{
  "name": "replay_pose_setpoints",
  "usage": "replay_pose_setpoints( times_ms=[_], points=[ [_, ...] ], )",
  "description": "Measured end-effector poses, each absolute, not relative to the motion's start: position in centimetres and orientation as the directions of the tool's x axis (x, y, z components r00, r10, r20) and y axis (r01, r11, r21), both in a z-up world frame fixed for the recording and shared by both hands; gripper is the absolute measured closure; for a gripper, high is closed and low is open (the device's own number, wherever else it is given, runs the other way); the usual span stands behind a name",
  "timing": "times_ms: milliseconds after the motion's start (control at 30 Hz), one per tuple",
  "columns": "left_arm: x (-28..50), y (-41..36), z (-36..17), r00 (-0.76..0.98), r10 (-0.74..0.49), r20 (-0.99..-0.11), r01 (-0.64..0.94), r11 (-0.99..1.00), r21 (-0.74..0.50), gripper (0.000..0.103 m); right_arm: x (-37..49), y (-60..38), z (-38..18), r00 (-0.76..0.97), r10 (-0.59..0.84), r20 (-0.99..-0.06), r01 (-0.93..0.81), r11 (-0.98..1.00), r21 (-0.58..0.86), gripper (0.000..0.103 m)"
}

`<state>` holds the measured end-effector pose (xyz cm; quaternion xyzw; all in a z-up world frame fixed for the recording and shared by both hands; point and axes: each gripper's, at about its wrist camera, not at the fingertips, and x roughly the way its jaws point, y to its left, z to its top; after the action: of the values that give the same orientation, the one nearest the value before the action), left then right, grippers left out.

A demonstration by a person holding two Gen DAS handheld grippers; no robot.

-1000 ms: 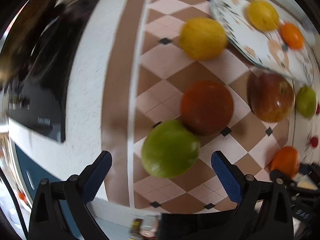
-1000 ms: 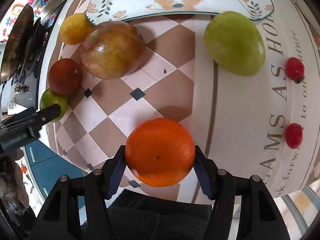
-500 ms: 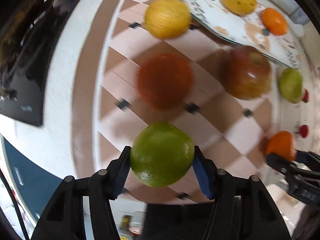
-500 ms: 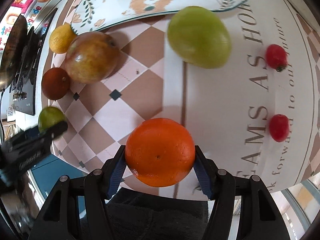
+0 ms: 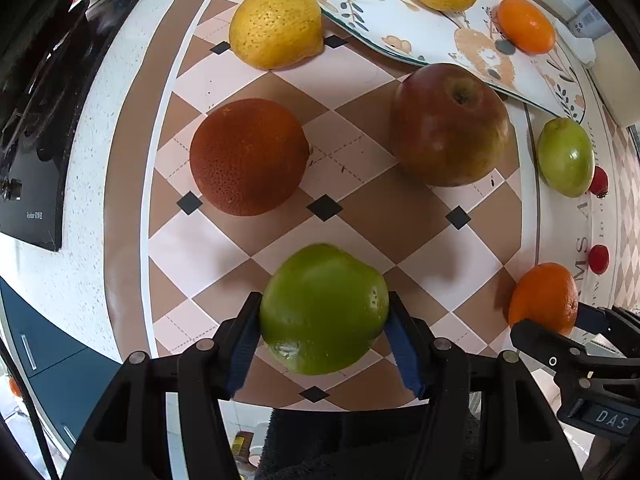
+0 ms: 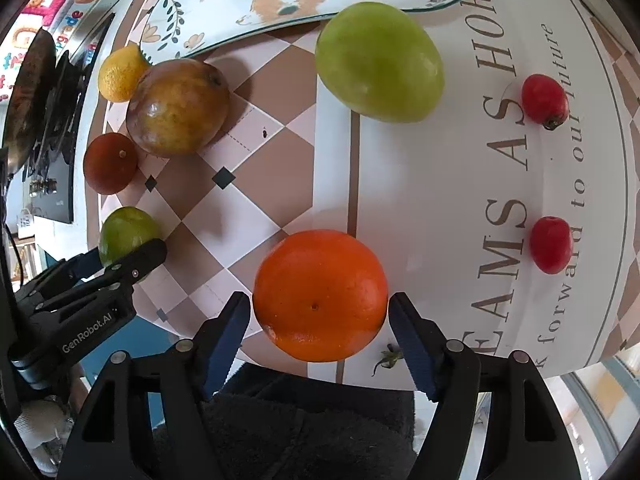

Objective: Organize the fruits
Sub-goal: 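Grasp the green apple with the left tool while the right tool grasps another orange, then carry the green apple and orange in both tools onto the plate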

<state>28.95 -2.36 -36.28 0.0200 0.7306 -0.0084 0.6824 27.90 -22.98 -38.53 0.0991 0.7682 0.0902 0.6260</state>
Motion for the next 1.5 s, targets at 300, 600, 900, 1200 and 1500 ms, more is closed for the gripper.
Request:
replay_pose_setpoints(
  times_ms=[300,600,900,1200,1500],
  points=[
    [30.3,-2.9,-32.8,-0.033,-0.054,-0.998,0.027,0.998,-0.055,0.046,28.0,-21.0,-36.9,-0.111,0.263,-0.958,0.003,0.965,0.264,0.038],
    [37.7,-3.4,-23.7,0.109,-0.195,-0.975,0.038,0.981,-0.192,0.046,34.2,-23.9,-29.8,0.088,0.334,-0.938,0.045,0.940,0.339,0.038],
    [46.0,-3.2,-30.6,0.007,-0.105,-0.994,-0.015,0.994,-0.105,0.046,42.7,-25.8,-34.3,0.081,0.203,-0.976,0.072,0.975,0.208,0.037],
    [47.5,-3.3,-36.3,-0.153,-0.201,-0.968,-0.119,0.976,-0.184,0.046,44.6,-25.9,-37.1,0.036,0.177,-0.984,0.049,0.983,0.179,0.037],
    [46.9,-4.9,-38.0,-0.211,-0.351,-0.912,-0.209,0.928,-0.308,0.046,44.3,-24.7,-38.0,0.000,0.236,-0.972,0.032,0.971,0.236,0.037]
  ],
)
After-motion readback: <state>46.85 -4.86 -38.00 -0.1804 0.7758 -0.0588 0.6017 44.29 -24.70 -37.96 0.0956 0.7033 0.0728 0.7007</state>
